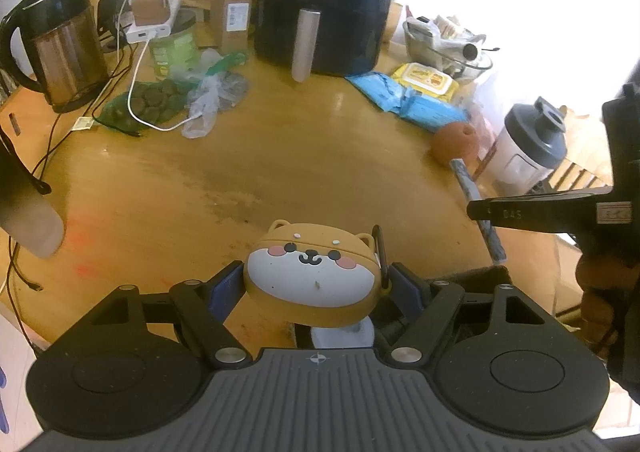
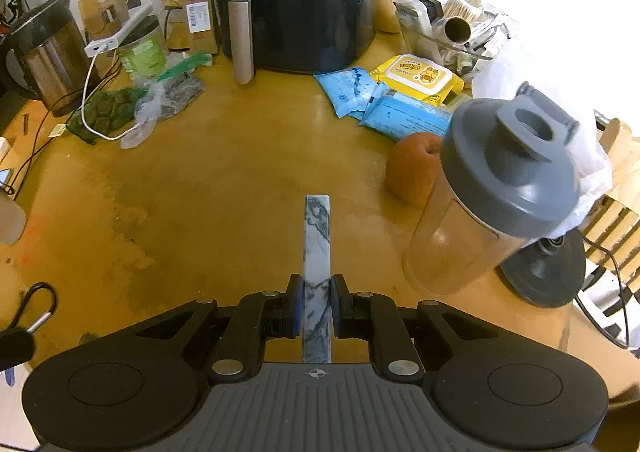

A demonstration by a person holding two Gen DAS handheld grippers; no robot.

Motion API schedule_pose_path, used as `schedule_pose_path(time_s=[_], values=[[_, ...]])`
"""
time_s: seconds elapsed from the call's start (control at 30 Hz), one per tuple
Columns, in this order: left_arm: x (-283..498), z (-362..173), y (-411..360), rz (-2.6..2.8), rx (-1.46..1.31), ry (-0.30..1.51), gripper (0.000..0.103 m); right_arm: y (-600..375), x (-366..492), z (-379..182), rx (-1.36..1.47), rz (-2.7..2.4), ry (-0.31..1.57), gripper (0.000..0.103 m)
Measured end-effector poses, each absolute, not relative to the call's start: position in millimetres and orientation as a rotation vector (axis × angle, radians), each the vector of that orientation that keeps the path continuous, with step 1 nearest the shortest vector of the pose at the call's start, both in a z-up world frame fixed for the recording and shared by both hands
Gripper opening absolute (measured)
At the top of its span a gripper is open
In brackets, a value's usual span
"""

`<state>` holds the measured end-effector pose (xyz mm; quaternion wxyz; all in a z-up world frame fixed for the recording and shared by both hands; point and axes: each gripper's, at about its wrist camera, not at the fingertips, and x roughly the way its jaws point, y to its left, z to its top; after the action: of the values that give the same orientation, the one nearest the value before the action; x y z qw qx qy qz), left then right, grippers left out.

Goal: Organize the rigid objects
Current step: 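Carry the marble strip with the right tool and dog-face case with the left tool over the box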

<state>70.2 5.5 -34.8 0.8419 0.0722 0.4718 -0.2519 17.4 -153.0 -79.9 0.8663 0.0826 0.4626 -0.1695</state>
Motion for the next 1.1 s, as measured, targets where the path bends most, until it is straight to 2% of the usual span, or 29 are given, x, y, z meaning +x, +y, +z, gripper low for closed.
schedule_pose_path(time_s=[0.5,1.1], values=[[49.1,-40.1,-4.0,-0.574,0.165,1.019,0.077,-147.7,-24.3,-65.0,0.257,-0.301,0.957,0.017],[17.4,-51.5,-34.8,-0.722,0.196,1.042,0.077,-153.2,-69.6,-73.0,0.363,-0.282,0.968,0.017]])
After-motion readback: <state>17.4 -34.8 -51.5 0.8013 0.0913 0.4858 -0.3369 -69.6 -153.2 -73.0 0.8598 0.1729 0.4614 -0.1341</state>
